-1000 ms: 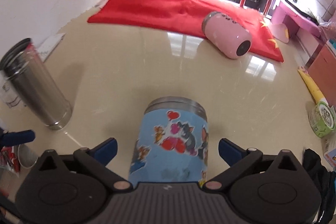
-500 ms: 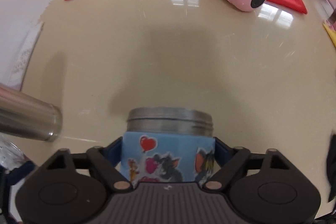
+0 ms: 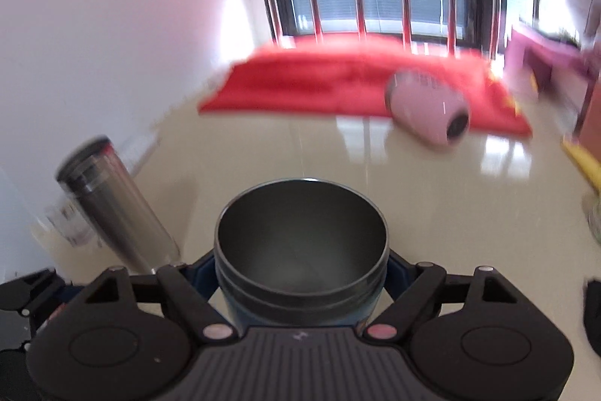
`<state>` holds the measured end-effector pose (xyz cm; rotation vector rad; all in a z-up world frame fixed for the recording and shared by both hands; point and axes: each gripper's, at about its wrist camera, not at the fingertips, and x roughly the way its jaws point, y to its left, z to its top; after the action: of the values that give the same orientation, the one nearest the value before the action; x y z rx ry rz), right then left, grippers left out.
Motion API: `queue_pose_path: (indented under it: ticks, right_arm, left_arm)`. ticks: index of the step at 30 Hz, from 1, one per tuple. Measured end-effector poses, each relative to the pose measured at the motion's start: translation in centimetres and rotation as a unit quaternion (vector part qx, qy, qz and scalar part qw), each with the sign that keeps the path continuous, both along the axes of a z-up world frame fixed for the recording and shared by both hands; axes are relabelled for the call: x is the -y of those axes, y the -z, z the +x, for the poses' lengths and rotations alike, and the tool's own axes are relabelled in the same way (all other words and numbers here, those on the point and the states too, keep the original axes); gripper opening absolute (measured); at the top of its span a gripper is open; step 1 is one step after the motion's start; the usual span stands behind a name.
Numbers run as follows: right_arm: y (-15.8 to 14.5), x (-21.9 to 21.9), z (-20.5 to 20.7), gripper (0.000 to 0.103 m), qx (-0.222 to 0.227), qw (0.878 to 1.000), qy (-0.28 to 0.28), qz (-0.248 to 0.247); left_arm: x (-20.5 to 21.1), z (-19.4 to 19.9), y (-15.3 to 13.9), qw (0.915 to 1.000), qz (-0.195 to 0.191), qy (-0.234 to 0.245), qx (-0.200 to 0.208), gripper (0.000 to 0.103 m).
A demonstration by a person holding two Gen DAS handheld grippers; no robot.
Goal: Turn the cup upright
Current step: 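Rotate the cup upright with the right gripper and set it on the table, then open the right gripper and withdraw it from the upright cup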
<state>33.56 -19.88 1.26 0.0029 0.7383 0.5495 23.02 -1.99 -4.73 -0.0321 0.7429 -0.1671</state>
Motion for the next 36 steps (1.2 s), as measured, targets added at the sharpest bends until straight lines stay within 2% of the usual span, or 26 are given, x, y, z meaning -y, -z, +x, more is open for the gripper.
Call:
queue_pose_path:
  ticks: [3,10,16,19,22,24,25,26,30,36]
  right_arm:
    - [0.0,-0.6,0.1,0.083,0.034,0.999,0.007,0.019]
    - [0.8,-3.7,0.1,0.083,0.108,0.994,-0.001,-0.009]
    - [3.0,-5.1,-0.2,0.083,0.112,0.994,-0.006,-0.020]
    - [3.5,-5.8,-1.3,0.084,0.150,0.988,-0.013,-0.034]
    - [3.6,-5.7,-1.3,0.084,0.149,0.988,-0.003,-0.025]
    - [3.4,-5.3,-1.0,0.090,0.135,0.991,-0.001,-0.012]
    - [3.3,-5.0,-1.0,0.100,0.131,0.991,0.001,-0.004]
    - [3.1,-4.7,-1.2,0.103,0.134,0.991,0.005,0.004]
    - [1.3,-3.2,-3.9,0.103,0.171,0.985,0.006,0.036]
    - [-0.6,-0.6,-10.7,0.103,0.227,0.973,0.015,0.045]
  left_arm:
    - [-0.2,-0.2,-0.2,1.0000,0.005,-0.007,0.002,0.103]
    - [-0.7,-0.5,-0.4,0.9998,0.007,-0.018,0.006,0.103]
    - [-0.7,-0.7,-0.4,0.9997,0.008,-0.024,0.006,0.103]
    - [-0.6,-0.8,-0.5,0.9995,0.009,-0.028,0.007,0.103]
    - [-0.6,-1.0,-0.7,0.9993,0.010,-0.034,0.008,0.103]
    - [-0.6,-1.1,-0.8,0.9991,0.012,-0.038,0.010,0.103]
    - [-0.6,-1.2,-0.8,0.9990,0.013,-0.041,0.010,0.103]
    - [-0.6,-1.4,-0.9,0.9989,0.013,-0.044,0.012,0.103]
    - [-0.3,-2.4,-1.5,0.9983,0.015,-0.051,0.024,0.103]
    - [0.9,-5.3,-3.1,0.9965,0.017,-0.052,0.063,0.103]
